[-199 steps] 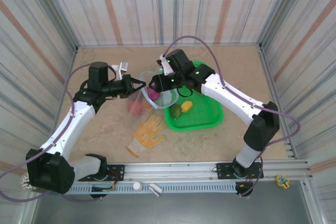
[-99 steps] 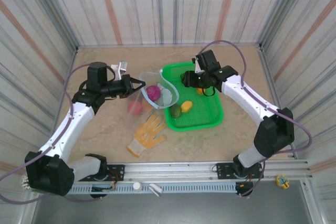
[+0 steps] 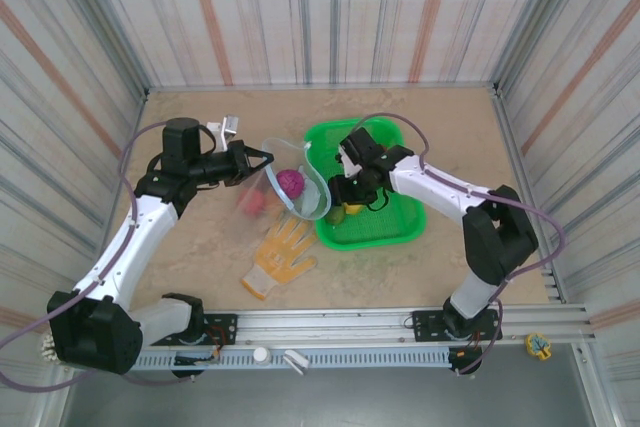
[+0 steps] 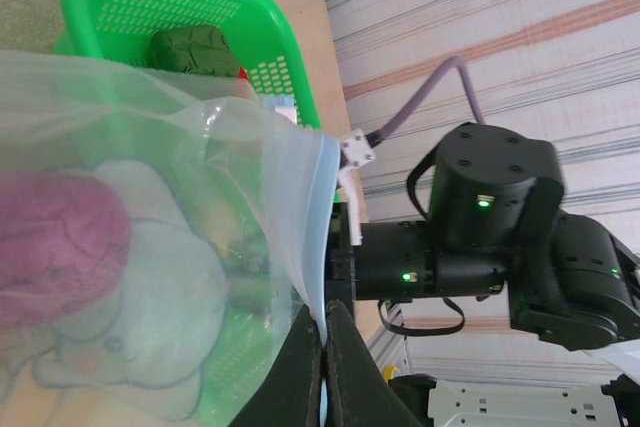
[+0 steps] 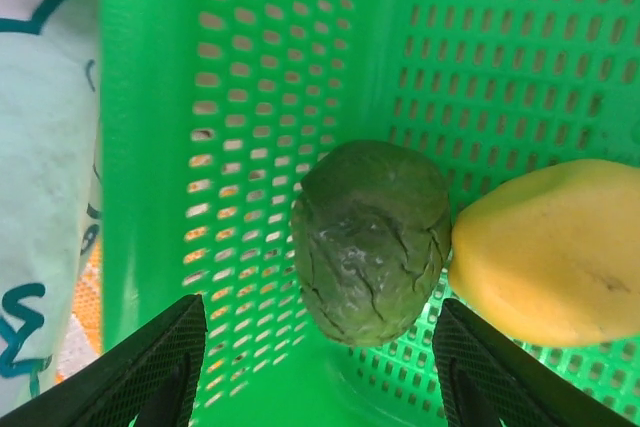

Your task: Place the food in the zip-top bag and seal the zipper

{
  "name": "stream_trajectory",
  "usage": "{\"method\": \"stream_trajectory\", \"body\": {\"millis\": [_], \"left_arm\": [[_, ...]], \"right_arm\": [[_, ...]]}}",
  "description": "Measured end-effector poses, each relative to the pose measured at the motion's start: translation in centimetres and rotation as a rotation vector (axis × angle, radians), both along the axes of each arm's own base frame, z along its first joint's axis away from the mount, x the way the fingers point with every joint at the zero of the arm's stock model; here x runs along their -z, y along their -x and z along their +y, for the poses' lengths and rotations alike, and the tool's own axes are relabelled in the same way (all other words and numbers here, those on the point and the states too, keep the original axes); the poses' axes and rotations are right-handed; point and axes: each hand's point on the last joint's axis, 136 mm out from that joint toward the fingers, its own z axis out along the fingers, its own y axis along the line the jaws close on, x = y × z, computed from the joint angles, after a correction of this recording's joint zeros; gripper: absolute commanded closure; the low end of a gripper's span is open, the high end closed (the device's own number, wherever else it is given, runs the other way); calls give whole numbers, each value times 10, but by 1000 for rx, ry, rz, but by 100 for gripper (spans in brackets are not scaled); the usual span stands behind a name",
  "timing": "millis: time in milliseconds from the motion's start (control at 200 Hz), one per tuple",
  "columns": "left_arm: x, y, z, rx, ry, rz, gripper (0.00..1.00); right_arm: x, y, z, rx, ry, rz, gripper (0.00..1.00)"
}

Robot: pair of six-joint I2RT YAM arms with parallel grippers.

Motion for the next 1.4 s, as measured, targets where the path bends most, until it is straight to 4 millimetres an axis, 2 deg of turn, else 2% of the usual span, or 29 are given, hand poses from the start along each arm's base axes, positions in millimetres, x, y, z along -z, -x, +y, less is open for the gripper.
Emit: {"method": "stream_trajectory", "body": {"millis": [125,291,391,506,601,686,802,1002,1132,1252,1403], "left_arm": [[0,-1,0,-3,-2,0,100],[1,-1,1,-7,-4,0,100],[1,-1,1,-9,-5,0,100],[1,-4,4,-22,-7,0,100],[1,-6,8,-37,-5,0,100],[1,-9,12,-50,-3,3,100],[2,-10,15,-62,0,12,100],[1,-11,15,-64,4,8,100],[0,-12,15,-65,7,4,100],[-1,-12,15,-65,8,1,100],[0,-12,15,-65,7,2,100]], "right_arm": [[11,-1,2,-3,7,20,37],[7,-4,3,-1,-5,2,37],[-9,-6,0,9,-27,-32,38],[-38,-10,-10,51,-92,-89,40],[-46,-10,-14,82,-137,-95,41],[-36,-6,-14,95,-150,-67,42],[-8,1,-15,105,-129,6,41],[26,8,-4,88,-95,80,32],[47,10,-1,80,-59,118,31],[62,4,1,84,-29,139,36],[61,-2,4,86,-22,117,44]]}}
